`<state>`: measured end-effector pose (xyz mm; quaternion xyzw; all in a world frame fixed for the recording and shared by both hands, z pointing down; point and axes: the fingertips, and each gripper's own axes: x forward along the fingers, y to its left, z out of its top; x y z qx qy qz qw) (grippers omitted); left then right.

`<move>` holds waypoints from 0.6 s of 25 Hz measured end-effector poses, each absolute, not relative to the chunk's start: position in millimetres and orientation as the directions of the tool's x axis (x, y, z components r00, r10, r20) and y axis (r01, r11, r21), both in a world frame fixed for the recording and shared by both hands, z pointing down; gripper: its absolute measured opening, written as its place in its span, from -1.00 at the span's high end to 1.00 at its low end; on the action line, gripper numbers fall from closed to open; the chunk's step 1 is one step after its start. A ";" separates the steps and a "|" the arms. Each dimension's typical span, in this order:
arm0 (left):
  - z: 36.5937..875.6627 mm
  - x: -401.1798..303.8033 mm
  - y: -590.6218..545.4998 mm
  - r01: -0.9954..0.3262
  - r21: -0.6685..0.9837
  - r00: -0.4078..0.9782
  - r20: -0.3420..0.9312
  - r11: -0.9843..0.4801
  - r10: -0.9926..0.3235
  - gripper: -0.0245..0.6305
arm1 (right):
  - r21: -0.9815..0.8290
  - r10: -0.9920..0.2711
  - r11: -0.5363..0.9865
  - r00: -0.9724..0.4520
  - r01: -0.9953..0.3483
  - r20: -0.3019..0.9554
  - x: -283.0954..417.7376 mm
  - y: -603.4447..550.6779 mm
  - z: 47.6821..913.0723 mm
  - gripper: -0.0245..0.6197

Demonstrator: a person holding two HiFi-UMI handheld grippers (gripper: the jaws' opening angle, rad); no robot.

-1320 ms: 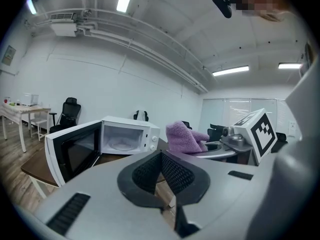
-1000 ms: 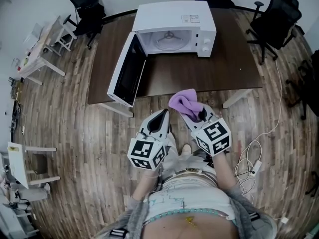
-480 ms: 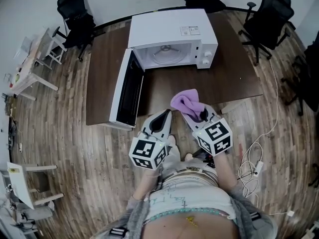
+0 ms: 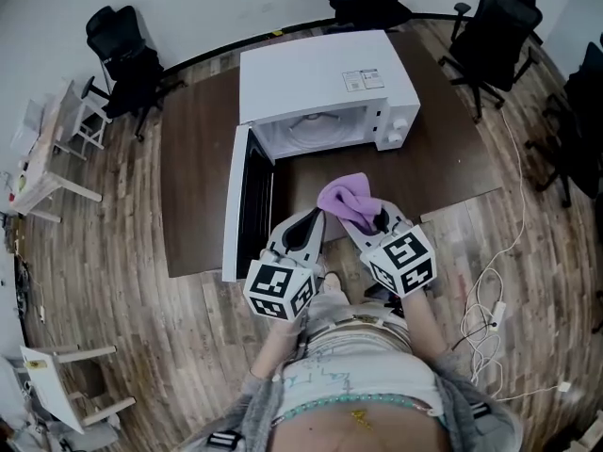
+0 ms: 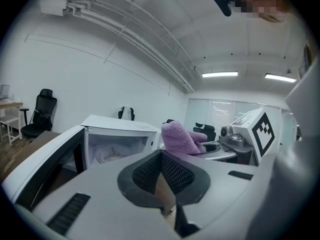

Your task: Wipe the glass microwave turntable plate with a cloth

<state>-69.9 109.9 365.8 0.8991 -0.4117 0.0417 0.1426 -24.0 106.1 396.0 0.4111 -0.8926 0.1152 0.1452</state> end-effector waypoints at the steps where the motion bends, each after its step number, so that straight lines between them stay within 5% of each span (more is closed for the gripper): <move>1: 367.2 -71.7 105.8 -0.746 0.224 0.665 0.197 -0.627 -0.721 0.89 | -0.088 -0.704 0.630 -0.615 -0.772 0.354 -26.4 101.5 396.5 0.57; 15: 380.2 -87.4 68.8 -0.727 0.247 0.686 0.220 -0.641 -0.693 0.89 | -0.112 -0.709 0.609 -0.602 -0.786 0.367 -45.5 65.1 405.9 0.57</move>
